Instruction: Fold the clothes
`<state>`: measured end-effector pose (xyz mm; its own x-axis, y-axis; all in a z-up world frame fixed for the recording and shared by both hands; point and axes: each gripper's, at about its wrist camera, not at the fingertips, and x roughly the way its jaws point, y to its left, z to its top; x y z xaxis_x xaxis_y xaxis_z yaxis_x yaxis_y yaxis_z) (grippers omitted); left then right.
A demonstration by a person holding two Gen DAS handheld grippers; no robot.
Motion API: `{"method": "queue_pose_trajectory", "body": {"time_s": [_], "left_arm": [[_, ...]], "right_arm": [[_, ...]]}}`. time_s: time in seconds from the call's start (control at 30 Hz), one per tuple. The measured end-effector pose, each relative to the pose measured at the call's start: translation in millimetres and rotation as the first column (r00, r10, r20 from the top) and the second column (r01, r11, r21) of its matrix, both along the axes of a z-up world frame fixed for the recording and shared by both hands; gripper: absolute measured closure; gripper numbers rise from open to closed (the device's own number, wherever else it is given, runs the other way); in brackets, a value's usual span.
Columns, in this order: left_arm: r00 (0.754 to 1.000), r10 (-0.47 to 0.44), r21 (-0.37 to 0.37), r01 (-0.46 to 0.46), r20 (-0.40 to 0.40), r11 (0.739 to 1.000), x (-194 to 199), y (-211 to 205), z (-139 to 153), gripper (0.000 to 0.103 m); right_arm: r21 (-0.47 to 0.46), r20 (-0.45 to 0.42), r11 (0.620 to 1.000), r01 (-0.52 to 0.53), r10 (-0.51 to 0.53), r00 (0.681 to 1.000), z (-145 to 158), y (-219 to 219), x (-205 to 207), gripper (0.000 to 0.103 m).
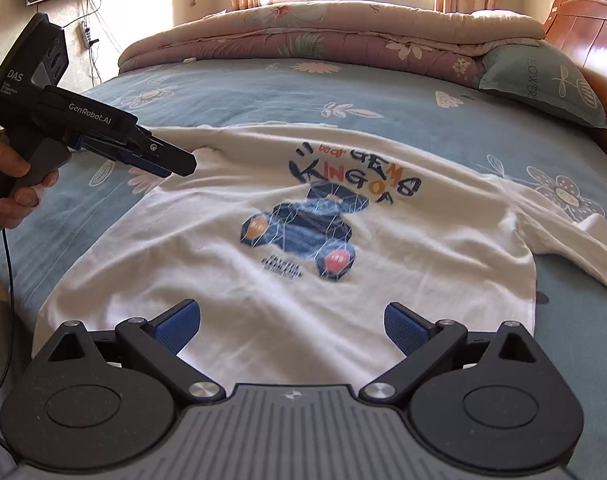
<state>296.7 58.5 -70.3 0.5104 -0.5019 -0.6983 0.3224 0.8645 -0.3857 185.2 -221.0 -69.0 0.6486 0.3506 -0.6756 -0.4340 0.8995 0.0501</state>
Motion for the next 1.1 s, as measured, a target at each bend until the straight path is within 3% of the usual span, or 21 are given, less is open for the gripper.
{"method": "queue_pose_trajectory", "body": {"time_s": [0.23,0.3,0.47,0.57,0.87,1.1], "left_arm": [[0.999,0.016,0.053,-0.014,-0.044,0.998,60.1,10.3,-30.6,0.032],[0.998,0.022,0.014,-0.021,-0.066,1.000,64.3,21.8,-26.9,0.029],[0.982,0.047,0.009,-0.046,-0.181,0.999,76.3,29.7,-14.3,0.030],[0.968,0.025,0.002,-0.025,-0.252,1.000,79.3,18.4,5.4,0.030],[0.948,-0.078,-0.042,0.068,-0.310,0.997,84.1,-3.9,96.0,0.029],[0.933,-0.110,-0.040,0.102,-0.342,0.994,112.7,-24.6,104.5,0.029]], "right_arm": [[0.036,-0.007,0.999,-0.010,0.010,1.000,-25.2,2.8,90.8,0.002],[0.023,-0.030,1.000,0.018,-0.018,0.999,-28.3,-3.0,105.1,0.002],[0.044,-0.212,0.987,0.156,-0.143,0.967,-26.8,-21.1,130.3,0.002],[0.064,-0.317,0.977,0.205,-0.175,0.932,-5.5,-18.7,134.8,0.002],[0.083,-0.423,0.964,0.253,-0.196,0.885,110.0,-0.1,128.6,0.002],[0.092,-0.477,0.927,0.364,-0.280,0.833,133.4,-5.0,121.0,0.002]]}}
